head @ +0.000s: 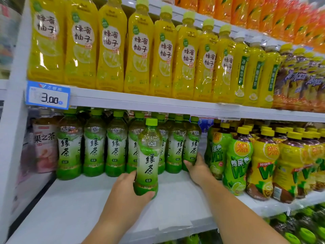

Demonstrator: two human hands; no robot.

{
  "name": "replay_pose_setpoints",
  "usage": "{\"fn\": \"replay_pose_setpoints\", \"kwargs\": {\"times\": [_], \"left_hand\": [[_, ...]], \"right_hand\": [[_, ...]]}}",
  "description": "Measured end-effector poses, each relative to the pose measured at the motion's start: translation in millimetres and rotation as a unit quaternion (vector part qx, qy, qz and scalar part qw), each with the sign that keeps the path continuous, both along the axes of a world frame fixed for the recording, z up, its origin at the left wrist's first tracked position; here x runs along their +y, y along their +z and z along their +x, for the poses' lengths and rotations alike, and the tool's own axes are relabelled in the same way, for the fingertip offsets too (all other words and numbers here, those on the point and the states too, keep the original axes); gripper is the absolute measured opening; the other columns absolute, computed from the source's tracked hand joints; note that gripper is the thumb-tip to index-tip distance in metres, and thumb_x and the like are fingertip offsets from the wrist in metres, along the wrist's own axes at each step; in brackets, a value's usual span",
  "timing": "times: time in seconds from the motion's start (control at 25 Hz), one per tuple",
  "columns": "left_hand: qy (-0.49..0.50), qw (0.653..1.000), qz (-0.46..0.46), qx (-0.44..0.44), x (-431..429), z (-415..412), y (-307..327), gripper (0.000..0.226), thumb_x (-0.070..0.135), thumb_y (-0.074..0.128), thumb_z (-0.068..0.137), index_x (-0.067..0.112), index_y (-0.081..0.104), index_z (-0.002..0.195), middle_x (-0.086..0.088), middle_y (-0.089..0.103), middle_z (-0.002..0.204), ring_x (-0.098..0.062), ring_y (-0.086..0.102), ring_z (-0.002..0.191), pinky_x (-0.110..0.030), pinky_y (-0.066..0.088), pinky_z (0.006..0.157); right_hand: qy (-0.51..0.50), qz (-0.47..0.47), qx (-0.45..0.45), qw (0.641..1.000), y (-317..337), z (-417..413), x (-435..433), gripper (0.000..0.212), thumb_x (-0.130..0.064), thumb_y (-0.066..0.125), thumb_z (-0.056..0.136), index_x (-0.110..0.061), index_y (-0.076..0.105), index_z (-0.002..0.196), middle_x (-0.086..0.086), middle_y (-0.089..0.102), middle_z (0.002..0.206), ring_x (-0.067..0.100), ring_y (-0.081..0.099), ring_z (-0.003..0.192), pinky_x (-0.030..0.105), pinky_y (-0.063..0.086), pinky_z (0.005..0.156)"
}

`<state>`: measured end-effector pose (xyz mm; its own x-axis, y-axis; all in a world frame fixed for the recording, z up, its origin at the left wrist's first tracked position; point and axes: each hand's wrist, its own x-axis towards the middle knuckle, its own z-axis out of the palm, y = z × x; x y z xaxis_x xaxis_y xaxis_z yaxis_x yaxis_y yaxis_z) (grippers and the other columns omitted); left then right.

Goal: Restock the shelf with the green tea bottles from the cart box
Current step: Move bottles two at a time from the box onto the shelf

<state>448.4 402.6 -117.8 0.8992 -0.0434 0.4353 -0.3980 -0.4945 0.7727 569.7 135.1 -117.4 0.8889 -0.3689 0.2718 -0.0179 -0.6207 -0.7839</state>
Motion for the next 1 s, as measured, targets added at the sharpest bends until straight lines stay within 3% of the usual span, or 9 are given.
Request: {"fn": "replay_pose_setpoints", "kwargs": {"times": [0.12, 0.28, 0.4, 0.48, 0.56, 0.68, 0.76, 0.84, 1.0], "left_hand": [[-0.013, 1.0, -0.011, 0.012, 1.0, -0.2, 2.1, 0.041, 0.031, 0.087, 0.074, 0.049, 0.056, 0.094, 0.017, 0.063, 0.108, 0.0, 0.062, 0.096, -0.025, 0.051, 0.089], [-0.024, 0.998, -0.032, 0.045, 3.9, 1.4, 4.7, 0.037, 0.029, 0.087, 0.074, 0.038, 0.067, 0.103, 0.018, 0.071, 0.102, 0.002, 0.066, 0.093, -0.027, 0.055, 0.09], [-0.024, 0.998, -0.012, 0.064, 3.5, -1.0, 11.5, 0.038, 0.028, 0.085, 0.076, 0.03, 0.068, 0.11, 0.015, 0.071, 0.105, -0.003, 0.066, 0.097, -0.03, 0.054, 0.093], [-0.006, 0.997, 0.014, 0.077, 8.2, -7.9, 18.0, 0.041, 0.029, 0.084, 0.077, 0.026, 0.067, 0.114, 0.011, 0.071, 0.11, -0.009, 0.066, 0.102, -0.03, 0.053, 0.094], [0.011, 0.995, 0.042, 0.089, 18.7, -16.8, 21.4, 0.041, 0.031, 0.083, 0.078, 0.024, 0.066, 0.115, 0.008, 0.07, 0.111, -0.013, 0.065, 0.104, -0.03, 0.052, 0.093], [0.026, 0.994, 0.055, 0.095, 50.0, -33.1, 22.8, 0.039, 0.032, 0.08, 0.08, 0.025, 0.066, 0.116, 0.006, 0.071, 0.113, -0.016, 0.065, 0.106, -0.033, 0.052, 0.095], [0.036, 0.993, 0.072, 0.092, 71.7, -37.8, 23.1, 0.037, 0.03, 0.077, 0.083, 0.026, 0.064, 0.118, 0.005, 0.07, 0.114, -0.017, 0.065, 0.108, -0.035, 0.052, 0.096], [0.052, 0.991, 0.076, 0.097, 95.5, -42.0, 23.0, 0.032, 0.028, 0.074, 0.087, 0.025, 0.062, 0.116, 0.005, 0.069, 0.114, -0.017, 0.064, 0.107, -0.031, 0.051, 0.093], [0.094, 0.992, 0.034, 0.073, 130.1, -42.0, 8.3, 0.037, 0.028, 0.073, 0.087, 0.031, 0.063, 0.122, 0.01, 0.071, 0.112, -0.011, 0.065, 0.104, -0.034, 0.053, 0.095]], "right_hand": [[-0.017, -0.016, 0.008, 1.0, -0.7, -2.7, 2.8, 0.052, -0.045, 0.059, 0.095, -0.017, 0.042, 0.135, 0.012, 0.059, 0.131, 0.034, 0.057, 0.12, 0.042, 0.046, 0.103], [-0.008, -0.049, -0.081, 0.995, 4.4, -26.2, 16.4, 0.033, -0.024, 0.064, 0.093, -0.014, 0.055, 0.123, 0.011, 0.065, 0.116, 0.031, 0.062, 0.11, 0.04, 0.05, 0.097], [-0.024, -0.054, -0.145, 0.988, 11.3, -56.9, 50.1, 0.024, -0.013, 0.058, 0.093, -0.013, 0.061, 0.117, 0.006, 0.062, 0.112, 0.026, 0.061, 0.106, 0.036, 0.049, 0.091], [0.044, 0.003, -0.164, 0.985, 18.1, -79.3, 85.8, 0.026, -0.007, 0.058, 0.093, -0.014, 0.063, 0.118, 0.003, 0.063, 0.113, 0.02, 0.06, 0.105, 0.03, 0.048, 0.087], [0.195, 0.124, -0.138, 0.963, 24.1, -97.7, 119.2, 0.032, 0.005, 0.057, 0.09, -0.015, 0.064, 0.114, 0.001, 0.069, 0.109, 0.017, 0.064, 0.102, 0.019, 0.05, 0.079], [0.342, 0.219, -0.092, 0.909, 31.1, -111.1, 158.4, 0.038, -0.001, 0.061, 0.075, -0.016, 0.068, 0.11, 0.004, 0.074, 0.105, 0.016, 0.07, 0.098, 0.023, 0.057, 0.076], [0.379, 0.226, -0.068, 0.895, 32.0, -115.4, 179.5, 0.037, -0.01, 0.065, 0.072, -0.021, 0.069, 0.107, -0.001, 0.077, 0.1, 0.013, 0.072, 0.096, 0.025, 0.058, 0.078], [0.386, 0.194, -0.06, 0.9, 27.9, -115.4, 203.4, 0.029, -0.012, 0.077, 0.082, -0.024, 0.068, 0.106, -0.009, 0.076, 0.1, 0.006, 0.071, 0.097, 0.021, 0.056, 0.078], [0.389, 0.132, -0.092, 0.907, 23.6, -101.2, 252.4, 0.026, -0.013, 0.076, 0.087, -0.023, 0.069, 0.11, -0.009, 0.076, 0.1, -0.001, 0.071, 0.089, 0.017, 0.055, 0.076]]}}
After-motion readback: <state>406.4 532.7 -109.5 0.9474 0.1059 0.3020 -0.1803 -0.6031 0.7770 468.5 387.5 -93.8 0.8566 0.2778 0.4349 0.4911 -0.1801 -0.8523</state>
